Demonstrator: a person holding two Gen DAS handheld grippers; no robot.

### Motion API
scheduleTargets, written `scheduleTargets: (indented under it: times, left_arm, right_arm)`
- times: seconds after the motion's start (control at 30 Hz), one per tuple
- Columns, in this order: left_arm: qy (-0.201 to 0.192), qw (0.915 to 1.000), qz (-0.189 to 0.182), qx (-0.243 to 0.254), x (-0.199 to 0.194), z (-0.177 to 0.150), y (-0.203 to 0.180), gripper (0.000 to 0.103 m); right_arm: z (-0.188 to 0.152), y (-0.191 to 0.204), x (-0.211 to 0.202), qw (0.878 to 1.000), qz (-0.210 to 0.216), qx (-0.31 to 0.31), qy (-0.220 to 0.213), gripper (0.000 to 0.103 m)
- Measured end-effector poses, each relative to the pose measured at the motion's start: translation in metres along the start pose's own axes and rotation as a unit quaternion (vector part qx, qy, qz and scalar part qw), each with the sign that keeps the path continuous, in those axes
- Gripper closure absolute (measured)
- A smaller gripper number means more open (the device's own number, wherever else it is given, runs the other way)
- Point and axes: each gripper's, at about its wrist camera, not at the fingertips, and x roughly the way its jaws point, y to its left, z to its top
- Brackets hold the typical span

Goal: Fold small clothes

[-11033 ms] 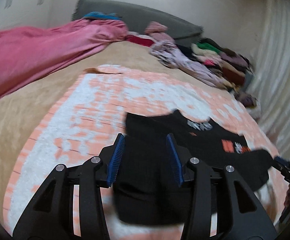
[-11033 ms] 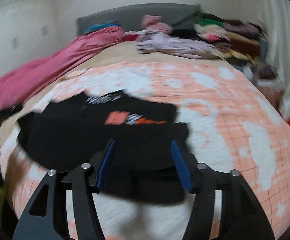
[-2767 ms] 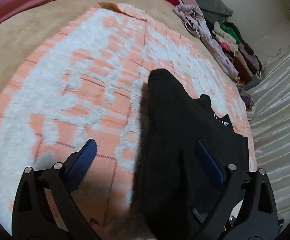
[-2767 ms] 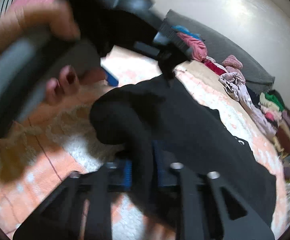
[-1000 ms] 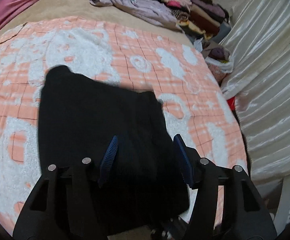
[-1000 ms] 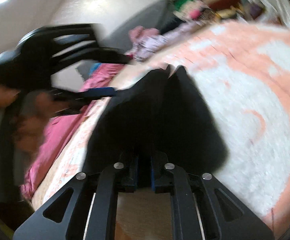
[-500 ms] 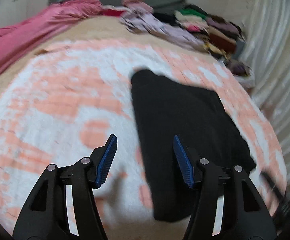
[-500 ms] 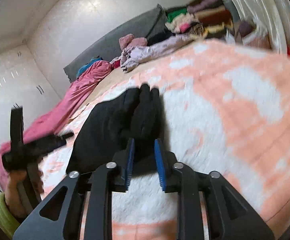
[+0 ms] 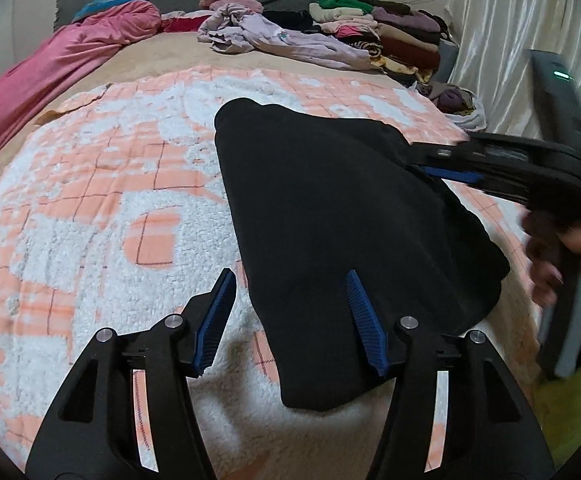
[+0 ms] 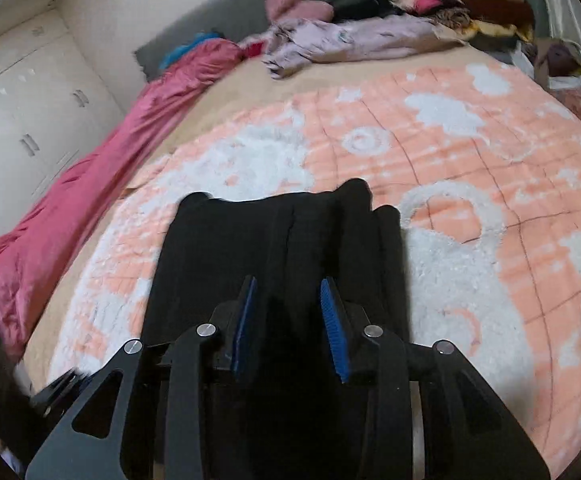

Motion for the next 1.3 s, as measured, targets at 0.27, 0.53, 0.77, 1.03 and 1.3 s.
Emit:
scheduleTargets:
  times: [0.27,0.53,0.77,1.03,1.3]
  left_arm:
    - [0.000,1.0000,-0.009,-0.001,-0.004,-0.001,0.001,0.051]
    - [0.008,0.9986,-0.051,-0.014,-0.004,0.002,0.002,0.043]
    - [0.030,0.9975,-0.055,-0.031,0.008,-0.003,0.009,0.042]
    - [0.026,0.9974,-0.057,-0.037,0.007,-0.005,0.012,0.042]
    - [0.028,0.9978,-0.049,-0.033,0.004,-0.008,0.008,0.042]
  right_arm:
    - [0.003,0.007,0.014,1.000,0.015,-0.026,0.007,0.090]
    - [0.008,0.006,-0.019,0.992,-0.068,-0.095,-0.053,0.092]
    - [-0.006,-0.023,0.001,0.998,-0.028,-0.045,-0.036,0.078]
    - [-0.028,-0.023,-0.062,0.995,0.049,-0.045,-0.075,0.072]
    - [-0.051,-0.030,-0.041,0.998,0.057,-0.025,-0.013,0.071]
